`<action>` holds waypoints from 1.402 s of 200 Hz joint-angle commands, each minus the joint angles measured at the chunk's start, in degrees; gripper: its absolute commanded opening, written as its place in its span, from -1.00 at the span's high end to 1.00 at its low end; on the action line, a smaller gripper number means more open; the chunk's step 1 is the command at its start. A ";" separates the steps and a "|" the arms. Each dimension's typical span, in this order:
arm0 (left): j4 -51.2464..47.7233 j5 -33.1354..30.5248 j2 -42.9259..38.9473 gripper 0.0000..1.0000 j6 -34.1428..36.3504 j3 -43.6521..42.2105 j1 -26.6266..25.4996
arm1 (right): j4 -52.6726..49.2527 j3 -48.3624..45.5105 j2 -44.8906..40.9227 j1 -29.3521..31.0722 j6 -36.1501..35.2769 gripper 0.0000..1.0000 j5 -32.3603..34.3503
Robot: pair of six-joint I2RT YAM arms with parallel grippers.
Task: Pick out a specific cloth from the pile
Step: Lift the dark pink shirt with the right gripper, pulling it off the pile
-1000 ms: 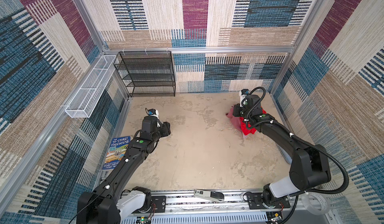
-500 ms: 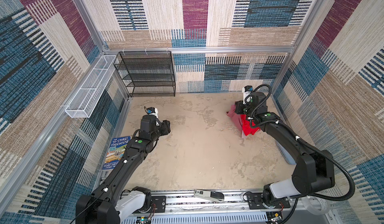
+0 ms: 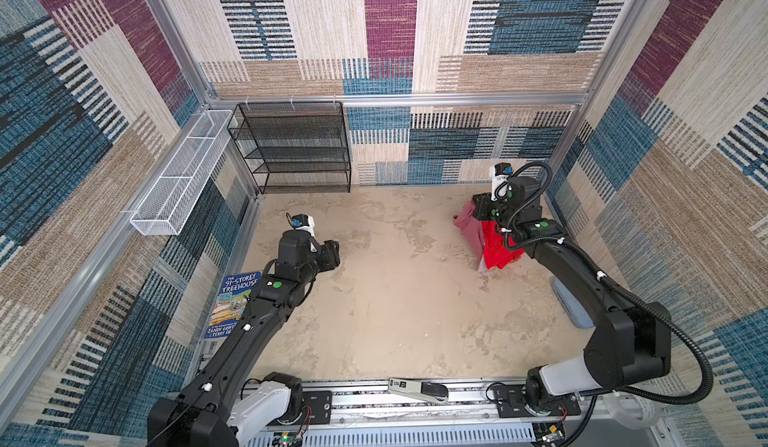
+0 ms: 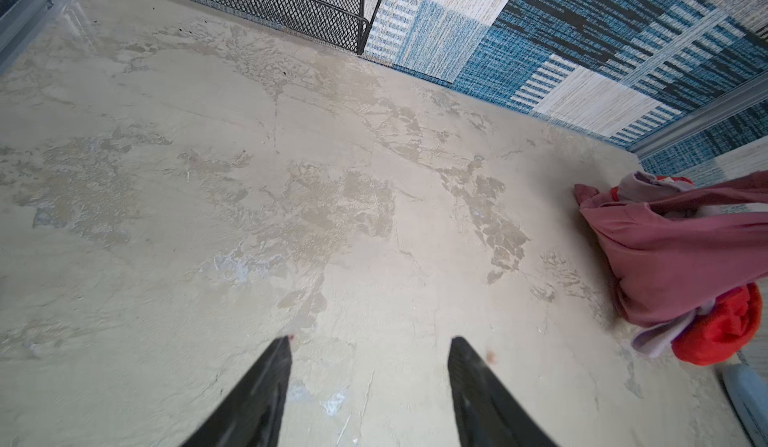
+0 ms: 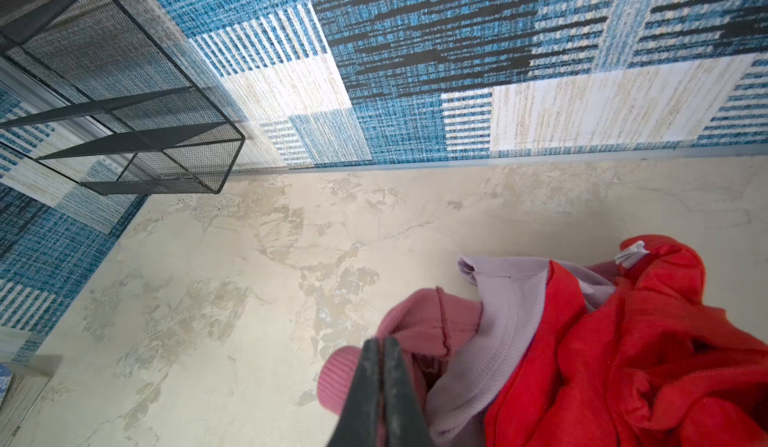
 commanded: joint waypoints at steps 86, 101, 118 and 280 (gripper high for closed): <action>0.62 0.34 0.49 -0.27 -1.14 -0.31 -0.02 | 3.42 4.71 -0.91 -1.72 1.35 1.00 -4.17; 0.66 -0.09 0.55 -0.27 -0.93 -0.28 -0.02 | 3.81 4.91 -1.15 -2.19 1.43 1.00 -4.96; 0.79 -0.28 0.51 -0.27 -1.21 -0.55 -0.02 | 3.99 5.30 -1.11 -2.52 1.65 1.00 -5.00; 1.63 0.16 1.65 -0.26 -2.56 0.23 -0.02 | 4.52 13.82 -0.18 -5.25 3.01 1.00 -9.34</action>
